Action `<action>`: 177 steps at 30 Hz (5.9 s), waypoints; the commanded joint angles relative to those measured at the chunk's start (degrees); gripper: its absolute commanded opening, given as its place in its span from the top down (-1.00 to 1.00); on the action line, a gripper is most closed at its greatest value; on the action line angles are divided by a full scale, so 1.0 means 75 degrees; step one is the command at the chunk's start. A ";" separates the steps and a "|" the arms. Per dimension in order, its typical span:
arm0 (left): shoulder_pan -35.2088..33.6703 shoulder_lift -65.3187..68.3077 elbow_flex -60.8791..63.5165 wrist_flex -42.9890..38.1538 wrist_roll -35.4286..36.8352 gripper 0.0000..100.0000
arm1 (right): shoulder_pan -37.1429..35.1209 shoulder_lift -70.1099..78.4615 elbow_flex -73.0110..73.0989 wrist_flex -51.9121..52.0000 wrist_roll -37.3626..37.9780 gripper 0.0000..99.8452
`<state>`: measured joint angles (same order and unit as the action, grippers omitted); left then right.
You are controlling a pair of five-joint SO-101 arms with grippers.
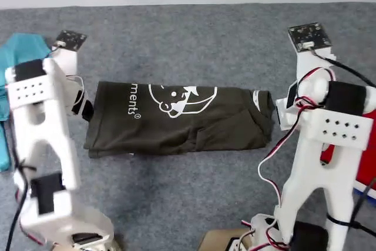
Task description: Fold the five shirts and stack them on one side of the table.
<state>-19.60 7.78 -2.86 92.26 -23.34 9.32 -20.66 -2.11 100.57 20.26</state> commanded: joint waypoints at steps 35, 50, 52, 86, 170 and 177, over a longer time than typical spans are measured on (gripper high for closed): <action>0.0234 0.7092 -0.6851 0.1125 -0.0598 0.99 | 0.1307 -0.0522 -0.0035 -0.0299 0.0422 0.98; 0.1805 0.2555 -0.4202 0.1114 -0.0539 0.99 | 0.1342 -0.0604 -0.0059 -0.0240 0.0434 0.98; 0.2157 0.2157 -0.4167 0.1114 -0.0340 0.99 | 0.1366 -0.0604 -0.0223 -0.0158 0.0434 0.98; 0.7982 0.4900 -0.8270 0.1090 0.2309 0.99 | 0.6429 -0.0592 -0.1325 0.0264 0.3106 0.98; 0.7267 0.5673 -0.5796 0.0117 0.1254 0.99 | 0.6793 -0.0604 -0.0832 0.0240 0.3575 0.98; 0.7842 0.5216 -0.6722 0.0879 0.1254 0.99 | 0.6781 -0.0592 -0.0832 0.0229 0.3575 0.98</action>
<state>36.66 51.47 -48.84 96.13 -13.67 59.96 -22.77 -8.00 100.40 46.64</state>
